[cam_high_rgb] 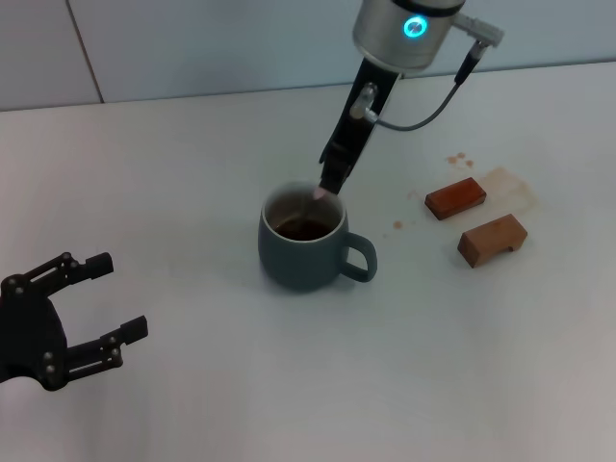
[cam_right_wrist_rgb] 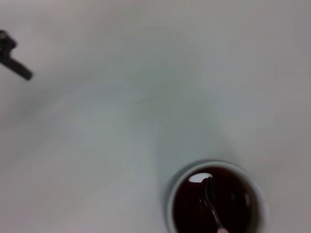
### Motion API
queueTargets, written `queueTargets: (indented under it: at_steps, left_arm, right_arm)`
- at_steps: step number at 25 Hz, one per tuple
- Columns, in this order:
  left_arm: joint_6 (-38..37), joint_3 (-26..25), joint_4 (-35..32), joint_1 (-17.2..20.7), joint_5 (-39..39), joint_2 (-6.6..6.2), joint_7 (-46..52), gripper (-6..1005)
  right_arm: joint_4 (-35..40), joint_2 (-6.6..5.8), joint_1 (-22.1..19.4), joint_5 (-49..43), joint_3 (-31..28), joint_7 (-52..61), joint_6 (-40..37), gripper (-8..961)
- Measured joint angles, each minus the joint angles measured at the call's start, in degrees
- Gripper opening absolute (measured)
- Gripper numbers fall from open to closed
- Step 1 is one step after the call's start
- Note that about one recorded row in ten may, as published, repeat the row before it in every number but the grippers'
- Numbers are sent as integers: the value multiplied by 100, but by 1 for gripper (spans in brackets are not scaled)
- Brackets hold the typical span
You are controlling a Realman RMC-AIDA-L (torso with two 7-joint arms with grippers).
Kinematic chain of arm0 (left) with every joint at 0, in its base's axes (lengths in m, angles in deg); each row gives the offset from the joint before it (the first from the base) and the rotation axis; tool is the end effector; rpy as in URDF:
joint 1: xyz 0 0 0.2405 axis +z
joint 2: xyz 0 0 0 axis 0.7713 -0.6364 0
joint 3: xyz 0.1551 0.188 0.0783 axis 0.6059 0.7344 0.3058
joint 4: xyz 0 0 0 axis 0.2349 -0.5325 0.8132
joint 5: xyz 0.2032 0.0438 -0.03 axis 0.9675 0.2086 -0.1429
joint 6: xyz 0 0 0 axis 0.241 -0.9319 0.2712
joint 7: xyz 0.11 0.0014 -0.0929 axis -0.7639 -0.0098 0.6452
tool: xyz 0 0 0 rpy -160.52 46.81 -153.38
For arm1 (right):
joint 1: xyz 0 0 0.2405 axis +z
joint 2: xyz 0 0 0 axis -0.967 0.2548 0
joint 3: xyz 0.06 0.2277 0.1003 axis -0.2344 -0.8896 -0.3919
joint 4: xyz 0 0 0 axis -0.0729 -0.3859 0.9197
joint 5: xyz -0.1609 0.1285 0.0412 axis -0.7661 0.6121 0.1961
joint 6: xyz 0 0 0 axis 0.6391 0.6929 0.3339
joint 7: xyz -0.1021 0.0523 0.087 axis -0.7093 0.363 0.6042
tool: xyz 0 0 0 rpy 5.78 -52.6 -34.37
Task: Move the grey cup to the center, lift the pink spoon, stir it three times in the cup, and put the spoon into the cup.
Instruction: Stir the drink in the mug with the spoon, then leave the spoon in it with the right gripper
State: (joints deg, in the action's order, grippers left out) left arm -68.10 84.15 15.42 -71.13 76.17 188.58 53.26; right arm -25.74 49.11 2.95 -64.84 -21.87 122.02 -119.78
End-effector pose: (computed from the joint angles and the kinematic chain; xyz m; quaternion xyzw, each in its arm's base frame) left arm -0.3166 0.2603 0.0266 -0.9268 -0.0935 -0.2966 0.2107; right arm 0.0414 0.4268 -0.0203 -0.9329 0.2328 -0.2556 0.1004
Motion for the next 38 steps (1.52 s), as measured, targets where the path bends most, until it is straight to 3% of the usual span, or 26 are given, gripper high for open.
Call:
queueTargets:
  at_steps: [8, 18, 24, 32, 38]
  left_arm:
    - [-2, 0, 0, 11, -3, -2, -2, 834]
    - [-14, 0, 0, 15, -28, -3, -11, 834]
    - [-14, 0, 0, 11, -36, -3, -11, 834]
    - [-16, 0, 0, 12, -39, -2, -11, 834]
    - [-13, 0, 0, 17, -47, 4, -11, 834]
  right_arm:
    - [65, -10, 106, -160, -27, -4, -388, 108]
    - [73, -30, 151, -380, -81, 85, -229, 109]
    - [99, 80, 232, -239, -206, -127, -408, 109]
    - [38, 20, 242, -521, -204, 70, -231, 109]
    - [18, 152, 282, -590, -227, -66, -468, 109]
